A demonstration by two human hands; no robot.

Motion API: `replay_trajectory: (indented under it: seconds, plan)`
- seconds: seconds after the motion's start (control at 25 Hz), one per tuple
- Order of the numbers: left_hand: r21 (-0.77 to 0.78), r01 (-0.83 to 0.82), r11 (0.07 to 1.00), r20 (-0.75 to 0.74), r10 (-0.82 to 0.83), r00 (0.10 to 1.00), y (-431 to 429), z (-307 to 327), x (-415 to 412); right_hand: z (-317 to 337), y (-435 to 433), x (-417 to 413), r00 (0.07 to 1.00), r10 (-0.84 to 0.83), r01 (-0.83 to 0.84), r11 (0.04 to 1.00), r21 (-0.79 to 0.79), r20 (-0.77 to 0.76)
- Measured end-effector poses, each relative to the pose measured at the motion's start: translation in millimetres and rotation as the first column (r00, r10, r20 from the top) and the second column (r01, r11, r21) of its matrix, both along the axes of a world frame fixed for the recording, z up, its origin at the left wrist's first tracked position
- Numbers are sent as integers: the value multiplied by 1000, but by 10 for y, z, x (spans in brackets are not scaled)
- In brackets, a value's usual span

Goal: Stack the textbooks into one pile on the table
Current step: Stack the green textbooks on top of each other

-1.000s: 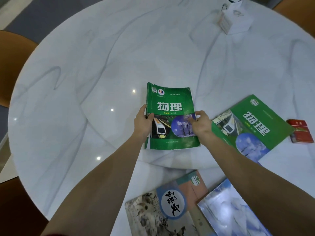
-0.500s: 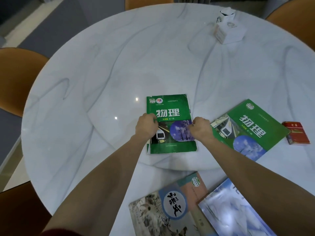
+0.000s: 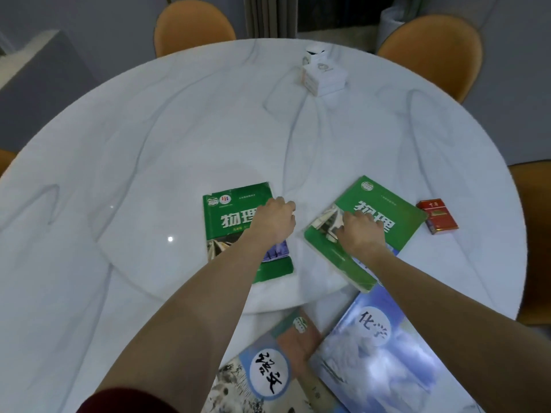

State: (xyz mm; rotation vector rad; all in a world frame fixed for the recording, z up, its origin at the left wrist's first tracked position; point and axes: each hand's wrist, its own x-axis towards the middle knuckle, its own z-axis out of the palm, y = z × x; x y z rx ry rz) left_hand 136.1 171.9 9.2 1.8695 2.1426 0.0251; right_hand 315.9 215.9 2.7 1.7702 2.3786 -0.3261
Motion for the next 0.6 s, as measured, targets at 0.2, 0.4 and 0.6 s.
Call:
replay_trajectory:
  seconds: [0.2,0.4,0.6]
  plan:
    - [-18,87,996,-22,-87,996,330,-148,437,-188,105,610,984,-177,177,984,-10,-17]
    - [-27,55,998,55,-54,997,547,-354,729,-390,66,1020,947,-317,315,948,-32,-57]
    - [-94,-98,991,114,109,988,643,-498,912,-544,39,1089,732,-592,535,806,-252,-337]
